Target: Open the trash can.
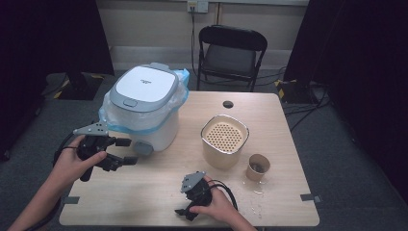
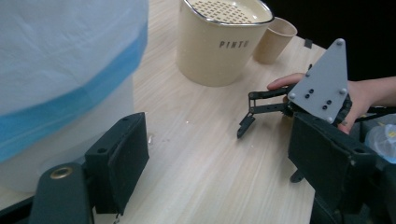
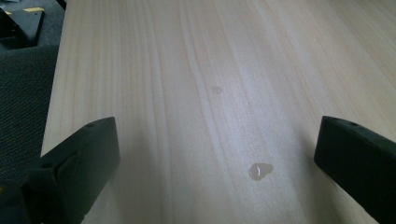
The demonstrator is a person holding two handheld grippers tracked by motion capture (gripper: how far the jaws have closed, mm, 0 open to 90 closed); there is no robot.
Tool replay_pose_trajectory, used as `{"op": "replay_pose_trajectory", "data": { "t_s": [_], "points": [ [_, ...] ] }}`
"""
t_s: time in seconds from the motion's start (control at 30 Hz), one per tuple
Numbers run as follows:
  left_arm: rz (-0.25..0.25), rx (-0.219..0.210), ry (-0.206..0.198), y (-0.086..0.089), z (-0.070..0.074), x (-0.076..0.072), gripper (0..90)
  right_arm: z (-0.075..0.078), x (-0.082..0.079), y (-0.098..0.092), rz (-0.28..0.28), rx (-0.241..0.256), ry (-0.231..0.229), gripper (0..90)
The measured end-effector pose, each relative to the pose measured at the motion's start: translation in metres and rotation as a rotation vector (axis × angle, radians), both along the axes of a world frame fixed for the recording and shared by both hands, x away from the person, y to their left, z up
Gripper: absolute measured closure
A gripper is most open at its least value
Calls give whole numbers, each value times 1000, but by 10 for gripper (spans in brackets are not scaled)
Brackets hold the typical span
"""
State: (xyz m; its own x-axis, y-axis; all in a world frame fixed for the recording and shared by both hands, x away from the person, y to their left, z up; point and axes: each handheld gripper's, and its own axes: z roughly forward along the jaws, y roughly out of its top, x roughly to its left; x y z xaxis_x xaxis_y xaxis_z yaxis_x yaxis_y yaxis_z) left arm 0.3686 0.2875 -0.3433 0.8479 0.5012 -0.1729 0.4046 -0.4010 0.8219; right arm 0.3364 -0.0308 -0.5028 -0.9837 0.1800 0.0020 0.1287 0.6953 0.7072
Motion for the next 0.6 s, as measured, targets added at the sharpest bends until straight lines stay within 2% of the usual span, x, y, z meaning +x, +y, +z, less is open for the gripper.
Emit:
{"op": "replay_pose_trajectory", "data": {
  "t_s": [0.6],
  "points": [
    [-5, 34, -27, 1, 35, 11, 203, 0, 0, 0, -1, 0, -1, 0]
  ]
}}
